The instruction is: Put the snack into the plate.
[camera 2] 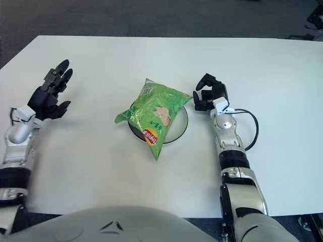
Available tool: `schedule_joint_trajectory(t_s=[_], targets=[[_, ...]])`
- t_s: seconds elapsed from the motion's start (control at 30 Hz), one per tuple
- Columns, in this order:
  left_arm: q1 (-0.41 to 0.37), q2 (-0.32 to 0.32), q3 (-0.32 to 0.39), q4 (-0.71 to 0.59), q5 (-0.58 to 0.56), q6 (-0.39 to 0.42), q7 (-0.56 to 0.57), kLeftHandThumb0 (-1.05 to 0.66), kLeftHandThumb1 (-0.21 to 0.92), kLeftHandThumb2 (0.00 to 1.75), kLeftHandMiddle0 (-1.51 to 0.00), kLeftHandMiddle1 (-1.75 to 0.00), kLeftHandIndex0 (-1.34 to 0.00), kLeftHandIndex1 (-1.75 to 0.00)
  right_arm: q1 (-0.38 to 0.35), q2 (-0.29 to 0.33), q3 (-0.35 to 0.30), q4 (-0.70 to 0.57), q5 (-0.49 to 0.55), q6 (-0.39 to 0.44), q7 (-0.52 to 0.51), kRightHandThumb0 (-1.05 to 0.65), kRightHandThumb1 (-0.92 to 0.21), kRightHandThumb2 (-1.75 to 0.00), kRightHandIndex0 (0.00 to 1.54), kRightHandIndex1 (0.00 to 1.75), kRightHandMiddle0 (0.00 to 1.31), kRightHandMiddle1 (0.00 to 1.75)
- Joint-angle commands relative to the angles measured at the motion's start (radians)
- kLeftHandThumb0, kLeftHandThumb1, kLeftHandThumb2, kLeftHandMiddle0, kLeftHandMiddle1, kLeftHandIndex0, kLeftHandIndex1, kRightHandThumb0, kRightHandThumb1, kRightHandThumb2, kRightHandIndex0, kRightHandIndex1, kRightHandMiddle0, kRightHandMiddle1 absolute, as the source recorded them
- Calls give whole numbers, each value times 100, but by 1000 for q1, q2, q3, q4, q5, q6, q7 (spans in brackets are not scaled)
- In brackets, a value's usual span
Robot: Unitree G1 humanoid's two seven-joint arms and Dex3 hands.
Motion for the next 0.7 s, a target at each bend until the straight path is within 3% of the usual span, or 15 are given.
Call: schedule_joint_trajectory(t_s=[0.0,0.1,0.2,0.27,0.33,0.43,0.47,0.57,0.67], targets=[[-16,-73,18,34,-116,41,-45,-90,89,34,-30,-17,0,-50,67,22,21,51,-8,64,28,-51,-26,-138,128,175,66,175],[35,-126,21,23,-147,63,-32,-88,90,33,-30,-21,0,-51,68,19,21,52,-11,64,29,-50,-27,-138,128,175,66,175],[73,-159,23,14,-140,65,-8,-87,91,30,-26,-39,0,-53,69,15,19,51,-10,62,32,-50,-27,-137,128,175,65,175],[88,-174,35,66,-97,46,45,-84,91,32,-27,-60,0,-68,70,13,18,52,-10,57,34,-50,-27,-137,128,175,65,175],[79,-176,49,131,-47,28,103,-79,87,42,-31,-97,0,-107,70,12,18,53,-11,52,35,-50,-27,-137,128,175,65,175],[63,-185,54,163,-2,13,162,-70,78,65,-42,-136,-3,-150,72,8,14,53,-8,49,39,-50,-27,-137,129,175,65,175],[47,-190,58,193,7,5,182,-69,77,68,-44,-140,-4,-155,73,6,12,53,-7,47,42,-50,-27,-137,129,175,65,175],[17,-195,67,244,24,7,226,-50,66,86,-64,-163,-27,-168,74,2,9,57,-4,43,48,-50,-27,-137,129,175,66,175],[11,-189,72,259,38,14,255,-44,58,98,-81,-171,-39,-173,74,-4,8,60,-5,37,54,-50,-26,-138,130,175,66,175]])
